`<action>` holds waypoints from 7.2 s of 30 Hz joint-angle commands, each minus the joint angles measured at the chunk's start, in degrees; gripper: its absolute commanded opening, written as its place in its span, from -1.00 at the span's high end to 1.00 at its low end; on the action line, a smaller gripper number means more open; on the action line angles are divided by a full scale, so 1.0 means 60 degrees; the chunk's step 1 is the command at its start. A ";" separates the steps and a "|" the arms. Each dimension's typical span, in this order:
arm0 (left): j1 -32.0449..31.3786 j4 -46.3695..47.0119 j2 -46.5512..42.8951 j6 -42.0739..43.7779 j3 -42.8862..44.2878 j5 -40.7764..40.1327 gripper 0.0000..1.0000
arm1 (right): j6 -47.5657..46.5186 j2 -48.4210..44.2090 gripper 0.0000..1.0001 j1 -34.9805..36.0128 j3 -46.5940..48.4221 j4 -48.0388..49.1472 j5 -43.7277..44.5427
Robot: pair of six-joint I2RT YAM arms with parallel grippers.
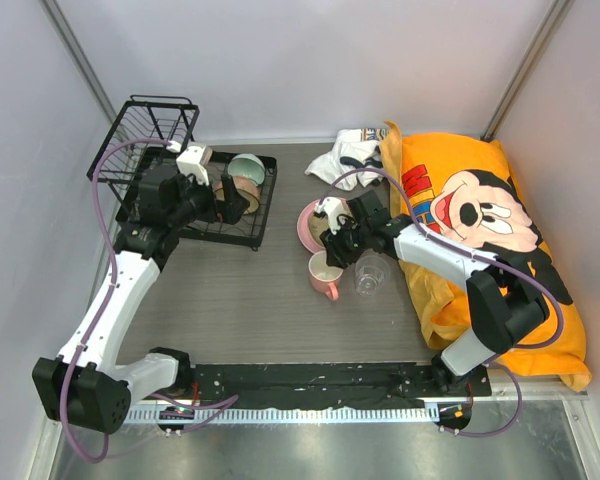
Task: Unload the mixed dishes from the dish rack
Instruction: Place the cup at the center of the board, then pick up the bowl from the dish rack.
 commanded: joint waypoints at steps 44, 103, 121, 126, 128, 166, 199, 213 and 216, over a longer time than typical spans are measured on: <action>-0.0584 0.2274 0.3487 0.7266 0.0889 -0.2894 -0.98 | -0.0125 -0.3211 -0.39 -0.0288 -0.1012 0.1687 0.2240; -0.0598 0.9454 0.5800 0.9598 -0.2013 -0.3158 0.63 | -0.0271 -0.2332 -0.40 -0.1021 -0.1188 0.1760 0.1991; -0.0598 1.1505 0.5537 0.8763 -0.2672 -0.3524 1.00 | -0.0242 -0.2098 -0.39 -0.1182 -0.1144 0.1716 0.1918; -0.0584 1.1798 0.5420 0.8704 -0.2760 -0.3640 1.00 | -0.0257 -0.2039 -0.40 -0.1197 -0.1144 0.1701 0.1918; -0.0598 1.2003 0.5391 0.8719 -0.2789 -0.3743 1.00 | -0.0257 -0.2025 -0.40 -0.1226 -0.1115 0.1672 0.1917; -0.0584 1.5490 0.6269 0.9905 -0.3141 -0.3333 1.00 | -0.0242 -0.1863 -0.39 -0.1460 -0.1071 0.1570 0.1698; -0.0598 1.4802 0.4995 0.9715 -0.2921 -0.3553 1.00 | -0.0257 -0.1673 -0.40 -0.1519 -0.0983 0.1467 0.1610; -0.0584 1.6207 0.6283 1.0315 -0.2585 -0.3582 1.00 | -0.0271 -0.1702 -0.39 -0.1577 -0.0968 0.1438 0.1551; -0.0584 1.6734 0.6664 1.0417 -0.2541 -0.3641 1.00 | -0.0286 -0.1673 -0.40 -0.1577 -0.0968 0.1423 0.1551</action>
